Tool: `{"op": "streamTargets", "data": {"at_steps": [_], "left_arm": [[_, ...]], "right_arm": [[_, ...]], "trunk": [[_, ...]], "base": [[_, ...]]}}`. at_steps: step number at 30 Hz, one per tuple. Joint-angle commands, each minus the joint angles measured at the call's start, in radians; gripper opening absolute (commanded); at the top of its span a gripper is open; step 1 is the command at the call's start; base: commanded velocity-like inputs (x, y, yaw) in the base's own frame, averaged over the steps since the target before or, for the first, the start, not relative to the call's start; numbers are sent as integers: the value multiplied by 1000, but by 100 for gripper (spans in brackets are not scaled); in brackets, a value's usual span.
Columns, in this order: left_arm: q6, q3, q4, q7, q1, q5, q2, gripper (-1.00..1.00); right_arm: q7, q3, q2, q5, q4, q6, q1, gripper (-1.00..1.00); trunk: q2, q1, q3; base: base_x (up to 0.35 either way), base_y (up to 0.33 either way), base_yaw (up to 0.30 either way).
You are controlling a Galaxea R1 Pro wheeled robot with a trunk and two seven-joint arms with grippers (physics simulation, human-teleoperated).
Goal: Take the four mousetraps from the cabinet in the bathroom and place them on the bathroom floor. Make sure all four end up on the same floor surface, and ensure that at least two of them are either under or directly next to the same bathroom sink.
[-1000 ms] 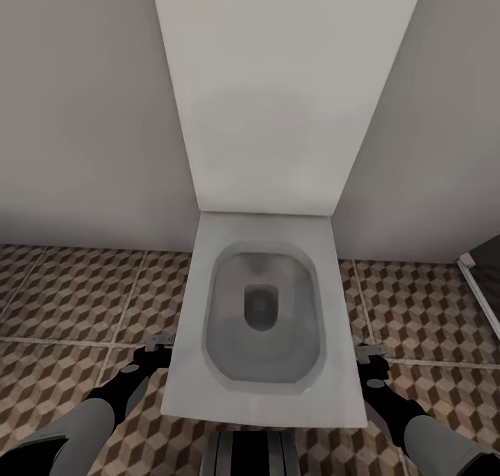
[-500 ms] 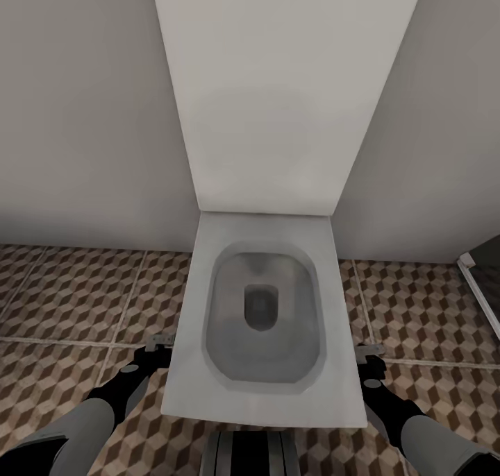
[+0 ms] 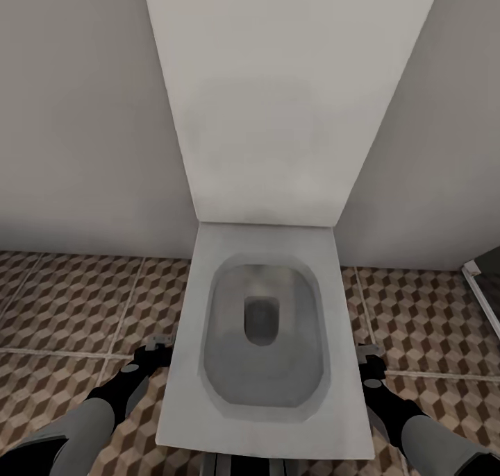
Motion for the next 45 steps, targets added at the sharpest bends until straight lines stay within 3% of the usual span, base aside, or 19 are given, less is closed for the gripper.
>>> {"op": "streamTargets", "data": {"at_steps": [1,8,16,45], "left_arm": [[-4,9,1,-4,-1,-13,0,-100],[-4,9,1,-3,-1,-12,0,-100],[-3,9,1,-3,-1,-12,0,-100],[3,10,2,-3,-1,-11,0,-100]], "right_arm": [[-3,8,-1,-11,0,-4,0,-100],[-4,3,-2,-12,-2,-1,0,-100],[-7,-74,-3,-7,-5,1,0,-100],[-10,-75,-3,1,-5,-2,0,-100]], "trunk": [[0,0,-1],[0,0,-1],[0,0,-1],[0,0,-1]], "base": [[6,0,0],[2,0,-13],[0,0,-88],[0,0,-27]]}}
